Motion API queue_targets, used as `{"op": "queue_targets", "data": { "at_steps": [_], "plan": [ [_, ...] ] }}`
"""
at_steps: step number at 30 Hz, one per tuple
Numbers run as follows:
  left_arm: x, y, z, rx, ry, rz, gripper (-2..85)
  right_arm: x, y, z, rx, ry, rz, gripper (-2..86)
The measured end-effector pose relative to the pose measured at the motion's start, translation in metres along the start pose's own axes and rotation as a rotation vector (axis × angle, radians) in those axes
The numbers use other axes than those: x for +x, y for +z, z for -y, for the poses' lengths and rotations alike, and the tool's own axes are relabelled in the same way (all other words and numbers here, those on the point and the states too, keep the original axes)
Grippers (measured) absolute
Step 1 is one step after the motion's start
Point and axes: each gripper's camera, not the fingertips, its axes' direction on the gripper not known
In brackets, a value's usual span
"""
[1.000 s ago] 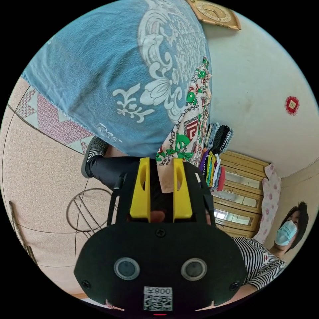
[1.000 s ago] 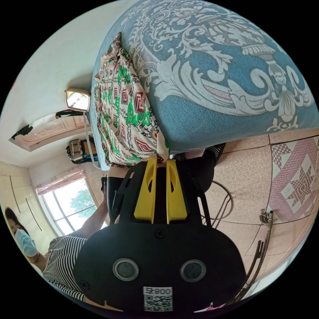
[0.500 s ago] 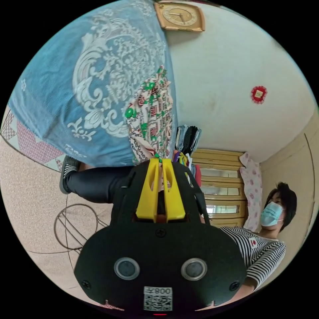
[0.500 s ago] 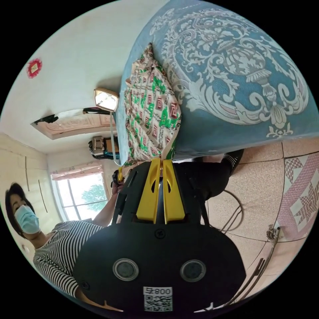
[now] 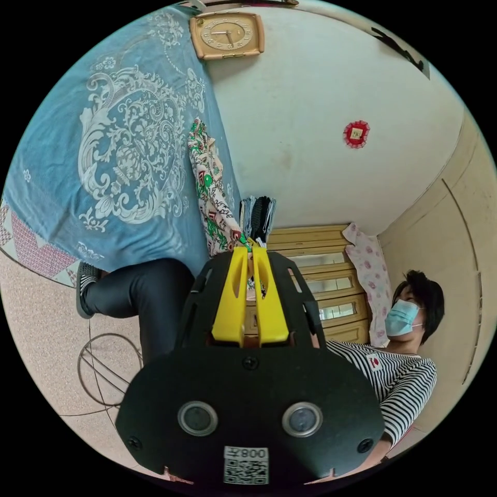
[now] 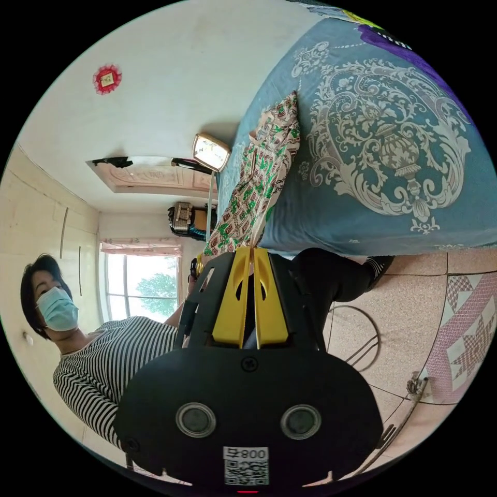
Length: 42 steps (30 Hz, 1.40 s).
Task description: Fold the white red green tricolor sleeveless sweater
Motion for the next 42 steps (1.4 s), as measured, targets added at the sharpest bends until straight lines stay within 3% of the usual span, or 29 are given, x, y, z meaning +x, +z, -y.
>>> {"op": "queue_targets", "data": {
  "at_steps": [6,13,22,29,42],
  "plan": [
    [-0.006,-0.02,-0.042,0.001,-0.023,0.014,1.7,-0.003,-0.003,-0.028,-0.09,-0.04,-0.024,0.6],
    [-0.058,-0.018,-0.074,0.013,-0.195,0.078,1.7,0.066,0.017,-0.057,-0.078,0.158,0.074,1.2],
    [-0.058,-0.008,-0.074,-0.008,-0.176,0.092,1.8,0.073,0.019,-0.08,-0.003,0.214,0.044,3.5],
    [-0.065,-0.002,-0.079,-0.016,-0.205,0.1,1.7,0.07,0.049,-0.086,-0.066,0.239,0.0,6.8],
    [-0.064,0.006,-0.085,-0.026,-0.18,0.132,2.9,0.065,0.074,-0.087,-0.039,0.256,0.074,5.1]
  ]
}}
